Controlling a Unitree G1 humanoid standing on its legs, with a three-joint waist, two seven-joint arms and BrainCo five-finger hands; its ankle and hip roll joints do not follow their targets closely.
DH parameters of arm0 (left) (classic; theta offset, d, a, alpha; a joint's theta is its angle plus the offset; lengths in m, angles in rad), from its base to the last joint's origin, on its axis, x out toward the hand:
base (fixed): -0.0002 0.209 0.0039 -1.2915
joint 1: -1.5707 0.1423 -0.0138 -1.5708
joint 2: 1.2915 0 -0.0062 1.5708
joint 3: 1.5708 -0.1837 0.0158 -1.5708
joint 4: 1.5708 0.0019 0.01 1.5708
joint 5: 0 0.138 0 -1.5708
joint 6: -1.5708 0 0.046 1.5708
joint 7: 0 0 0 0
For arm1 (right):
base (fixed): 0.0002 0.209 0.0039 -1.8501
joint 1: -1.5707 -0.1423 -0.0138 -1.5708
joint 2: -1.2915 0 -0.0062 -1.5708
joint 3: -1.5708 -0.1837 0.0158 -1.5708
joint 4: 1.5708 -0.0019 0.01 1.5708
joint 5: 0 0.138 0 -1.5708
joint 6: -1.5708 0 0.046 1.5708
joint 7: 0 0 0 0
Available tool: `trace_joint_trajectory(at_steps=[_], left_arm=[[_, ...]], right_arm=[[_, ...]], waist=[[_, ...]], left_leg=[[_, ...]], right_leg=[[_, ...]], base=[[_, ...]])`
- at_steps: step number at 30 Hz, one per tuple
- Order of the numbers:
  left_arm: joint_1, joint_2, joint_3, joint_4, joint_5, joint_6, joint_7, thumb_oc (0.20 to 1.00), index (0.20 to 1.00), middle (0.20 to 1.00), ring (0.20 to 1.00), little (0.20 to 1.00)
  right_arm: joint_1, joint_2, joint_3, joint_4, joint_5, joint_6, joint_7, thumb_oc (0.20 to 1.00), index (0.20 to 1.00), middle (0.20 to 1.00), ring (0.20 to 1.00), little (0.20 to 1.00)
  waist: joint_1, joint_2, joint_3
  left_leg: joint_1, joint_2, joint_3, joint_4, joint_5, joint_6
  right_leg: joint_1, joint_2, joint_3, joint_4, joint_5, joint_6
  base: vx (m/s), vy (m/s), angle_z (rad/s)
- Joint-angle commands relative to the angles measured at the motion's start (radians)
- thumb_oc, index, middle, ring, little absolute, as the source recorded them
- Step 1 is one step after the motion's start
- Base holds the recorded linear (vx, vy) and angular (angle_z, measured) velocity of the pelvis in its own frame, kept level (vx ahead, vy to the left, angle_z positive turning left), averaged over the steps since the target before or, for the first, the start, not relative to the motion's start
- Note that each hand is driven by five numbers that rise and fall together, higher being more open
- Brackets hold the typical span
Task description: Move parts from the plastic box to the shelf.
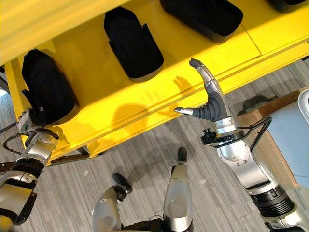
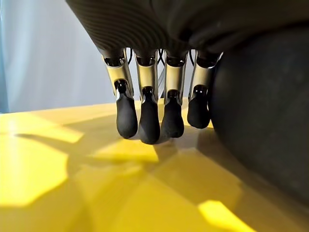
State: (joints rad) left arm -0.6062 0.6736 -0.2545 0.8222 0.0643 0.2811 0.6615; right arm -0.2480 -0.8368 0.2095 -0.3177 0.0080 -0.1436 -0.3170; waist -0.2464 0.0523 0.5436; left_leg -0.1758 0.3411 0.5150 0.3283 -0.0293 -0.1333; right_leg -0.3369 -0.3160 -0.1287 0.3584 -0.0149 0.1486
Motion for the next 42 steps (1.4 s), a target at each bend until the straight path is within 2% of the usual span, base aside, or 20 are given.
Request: trace_joint_trajectory(at_steps=[1,16,22,30,31,32,37,39,42], left_arm=[[0.011,0.04,0.018,0.033,0.028,-0.026,0.018,0.2,0.2,0.2,0.2,0.2],[-0.048,0.086,0.004,0.073,0.029,-0.023,-0.007,0.2,0.2,0.2,0.2,0.2],[-0.016,0.065,0.028,0.09,-0.036,-0.019,0.011,0.2,0.2,0.2,0.2,0.2],[-0.011,0.058,0.033,0.102,-0.013,-0.001,0.011,0.2,0.2,0.2,0.2,0.2],[-0.014,0.058,0.028,0.115,-0.012,-0.01,0.022,0.909,0.909,0.909,0.909,0.909],[-0.01,0.057,0.037,0.116,-0.021,-0.015,0.032,1.0,1.0,1.0,1.0,1.0],[-0.021,0.067,0.046,0.118,-0.013,-0.021,0.05,1.0,1.0,1.0,1.0,1.0],[-0.018,0.065,0.06,0.1,-0.043,-0.016,0.11,1.0,1.0,1.0,1.0,1.0],[-0.023,0.065,0.072,0.094,-0.015,-0.034,0.148,1.0,1.0,1.0,1.0,1.0]], right_arm=[[-0.042,0.005,-0.034,-0.028,-0.001,-0.035,-0.011,1.0,1.0,1.0,1.0,1.0],[-0.019,-0.024,-0.054,-0.027,0.002,-0.045,0.015,1.0,1.0,1.0,1.0,1.0],[-0.017,-0.017,-0.046,-0.024,-0.007,-0.047,0.007,1.0,1.0,1.0,1.0,1.0],[-0.017,0.003,-0.042,-0.031,-0.008,-0.028,0.004,1.0,1.0,1.0,1.0,1.0],[-0.02,0.0,-0.038,-0.031,-0.015,-0.019,0.004,1.0,1.0,1.0,1.0,1.0],[-0.016,-0.001,-0.039,-0.026,-0.019,-0.02,0.001,1.0,1.0,1.0,1.0,1.0],[-0.007,-0.002,-0.039,-0.021,-0.02,-0.024,-0.011,1.0,1.0,1.0,1.0,1.0],[0.01,0.0,-0.044,-0.018,-0.032,-0.044,-0.02,1.0,1.0,1.0,1.0,1.0],[0.016,0.004,-0.043,-0.023,-0.047,-0.046,-0.041,1.0,1.0,1.0,1.0,1.0]], waist=[[-0.02,-0.035,-0.048],[-0.053,-0.04,-0.046],[-0.05,-0.039,-0.046],[-0.044,-0.05,-0.047],[-0.047,-0.051,-0.049],[-0.047,-0.049,-0.049],[-0.05,-0.053,-0.05],[-0.05,-0.055,-0.053],[-0.05,-0.057,-0.056]], left_leg=[[-0.084,0.022,-0.064,0.021,0.003,-0.005],[-0.093,0.049,-0.047,0.06,-0.002,-0.011],[-0.093,0.053,-0.054,0.074,-0.005,-0.014],[-0.099,0.061,-0.063,0.081,-0.008,-0.014],[-0.096,0.063,-0.064,0.082,-0.007,-0.017],[-0.095,0.064,-0.063,0.084,-0.007,-0.018],[-0.093,0.068,-0.061,0.084,-0.006,-0.02],[-0.094,0.075,-0.061,0.089,-0.004,-0.021],[-0.096,0.079,-0.065,0.095,-0.002,-0.024]], right_leg=[[0.053,-0.017,-0.009,0.097,-0.168,0.004],[0.049,-0.015,0.016,0.103,-0.165,0.001],[0.06,-0.016,0.018,0.101,-0.166,0.0],[0.06,-0.01,0.016,0.101,-0.163,0.003],[0.066,-0.009,0.018,0.097,-0.162,0.002],[0.066,-0.01,0.02,0.098,-0.163,0.002],[0.069,-0.009,0.02,0.097,-0.162,0.002],[0.069,-0.007,0.021,0.104,-0.166,-0.002],[0.071,-0.003,0.022,0.109,-0.17,-0.005]], base=[[0.05,0.07,0.01],[0.01,0.012,-0.03],[0.01,0.004,0.0],[-0.01,-0.028,-0.01],[0.02,-0.042,-0.04],[0.02,-0.008,-0.04],[0.0,-0.001,-0.01],[0.01,-0.016,-0.01],[0.0,-0.01,-0.01]])
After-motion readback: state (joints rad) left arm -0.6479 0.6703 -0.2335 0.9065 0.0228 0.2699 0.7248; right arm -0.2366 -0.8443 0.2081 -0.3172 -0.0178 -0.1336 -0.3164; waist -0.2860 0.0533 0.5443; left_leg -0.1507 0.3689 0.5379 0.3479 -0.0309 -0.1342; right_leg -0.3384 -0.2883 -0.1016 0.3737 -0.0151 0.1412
